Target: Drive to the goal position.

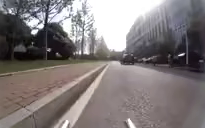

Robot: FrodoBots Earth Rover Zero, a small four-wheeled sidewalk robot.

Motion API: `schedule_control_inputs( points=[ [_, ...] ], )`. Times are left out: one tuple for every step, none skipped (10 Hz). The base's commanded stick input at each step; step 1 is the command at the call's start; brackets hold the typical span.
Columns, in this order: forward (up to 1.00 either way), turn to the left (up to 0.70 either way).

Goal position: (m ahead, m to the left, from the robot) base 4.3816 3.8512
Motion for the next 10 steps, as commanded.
schedule_control_inputs(
  points=[
    [0.70,-0.14],
    [0.70,-0.14],
    [0.70,-0.14],
    [0.70,0.00],
    [0.70,0.00],
    [0.70,0.00],
    [0.70,0.00],
    [0.70,0.00],
    [0.70,0.00],
    [0.70,0.00]
  ],
)
